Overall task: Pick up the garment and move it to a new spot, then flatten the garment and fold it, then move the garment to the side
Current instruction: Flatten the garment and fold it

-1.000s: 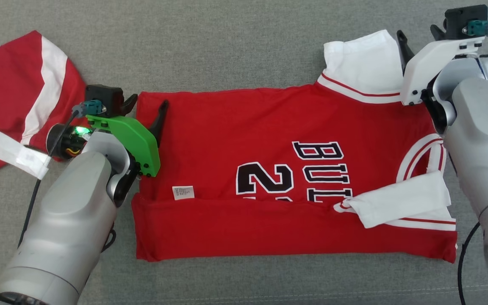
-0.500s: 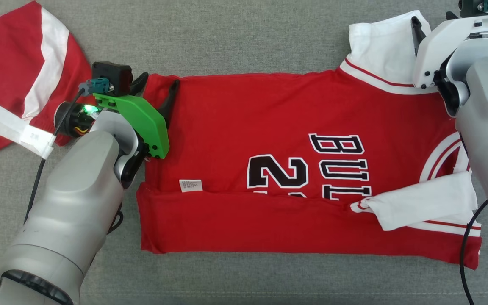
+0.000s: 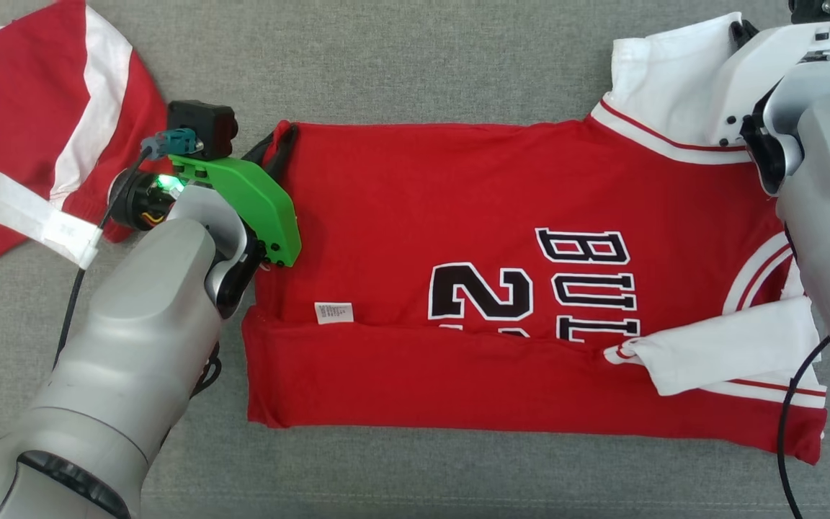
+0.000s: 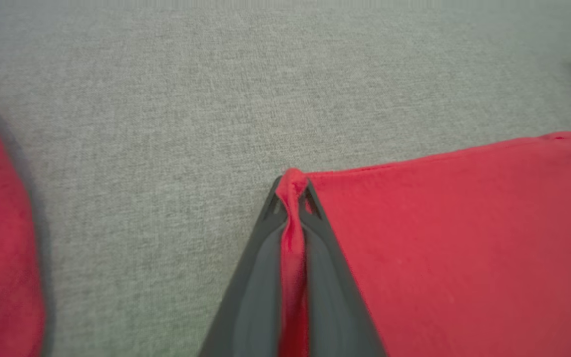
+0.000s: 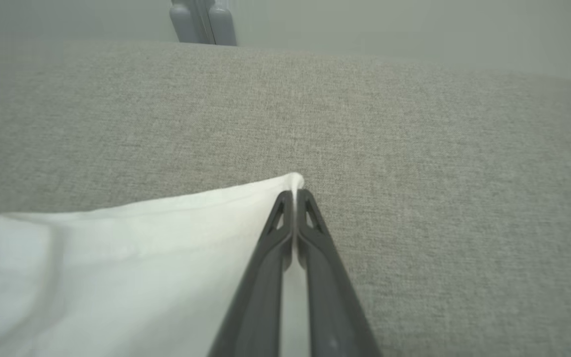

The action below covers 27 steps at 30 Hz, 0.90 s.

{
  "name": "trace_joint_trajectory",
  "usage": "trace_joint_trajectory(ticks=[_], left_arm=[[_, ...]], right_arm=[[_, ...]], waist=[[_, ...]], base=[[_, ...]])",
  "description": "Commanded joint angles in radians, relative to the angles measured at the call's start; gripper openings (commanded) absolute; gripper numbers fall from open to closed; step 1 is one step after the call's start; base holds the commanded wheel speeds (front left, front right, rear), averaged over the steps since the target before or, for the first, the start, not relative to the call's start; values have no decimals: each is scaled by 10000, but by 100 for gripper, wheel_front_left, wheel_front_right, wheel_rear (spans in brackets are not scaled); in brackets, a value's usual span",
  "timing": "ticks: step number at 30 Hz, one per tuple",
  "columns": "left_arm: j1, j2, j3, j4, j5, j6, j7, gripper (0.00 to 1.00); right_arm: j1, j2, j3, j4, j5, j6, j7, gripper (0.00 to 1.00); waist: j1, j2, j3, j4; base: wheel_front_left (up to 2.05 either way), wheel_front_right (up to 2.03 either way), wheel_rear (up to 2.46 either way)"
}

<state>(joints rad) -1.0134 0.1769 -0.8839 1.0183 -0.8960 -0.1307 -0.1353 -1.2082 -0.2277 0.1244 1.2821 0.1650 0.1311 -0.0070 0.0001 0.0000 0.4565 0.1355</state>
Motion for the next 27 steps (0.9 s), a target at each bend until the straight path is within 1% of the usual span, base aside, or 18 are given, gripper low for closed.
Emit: trace_joint_trajectory(ticks=[1, 9, 15, 22, 25, 27], left_arm=[[58, 98, -50, 33, -161, 2, -171, 0], [550, 166, -343, -111, -644, 2, -828, 0], [1084, 276, -433, -317, -737, 2, -1185, 0], [1774, 516, -270, -614, -532, 2, -1296, 0], [2085, 573, 35, -815, -393, 6, -1295, 0], [2294, 627, 262, -956, -213, 49, -1297, 0]], right_arm=[[230, -44, -33, 26, 67, -5, -241, 0], [1115, 49, 408, -258, 537, -5, -1611, 0], [2300, -52, 1285, -1063, 1192, -5, -2296, 0], [4040, -494, 2194, -2926, 2428, -5, -2551, 0], [4793, -762, 2406, -3868, 2736, -5, -2587, 0], [5309, -987, 2376, -4658, 2909, -5, -2582, 0]], waist=[[-1, 0, -245, -70], [-1, 0, -1172, -344], [-1, 0, -1808, -504], [-1, 0, -2384, -701], [-1, 0, -2555, -760], [-1, 0, -2627, -803]], base=[[0, 0, 0], [0, 0, 0], [0, 0, 0], [0, 0, 0], [0, 0, 0], [0, 0, 0]])
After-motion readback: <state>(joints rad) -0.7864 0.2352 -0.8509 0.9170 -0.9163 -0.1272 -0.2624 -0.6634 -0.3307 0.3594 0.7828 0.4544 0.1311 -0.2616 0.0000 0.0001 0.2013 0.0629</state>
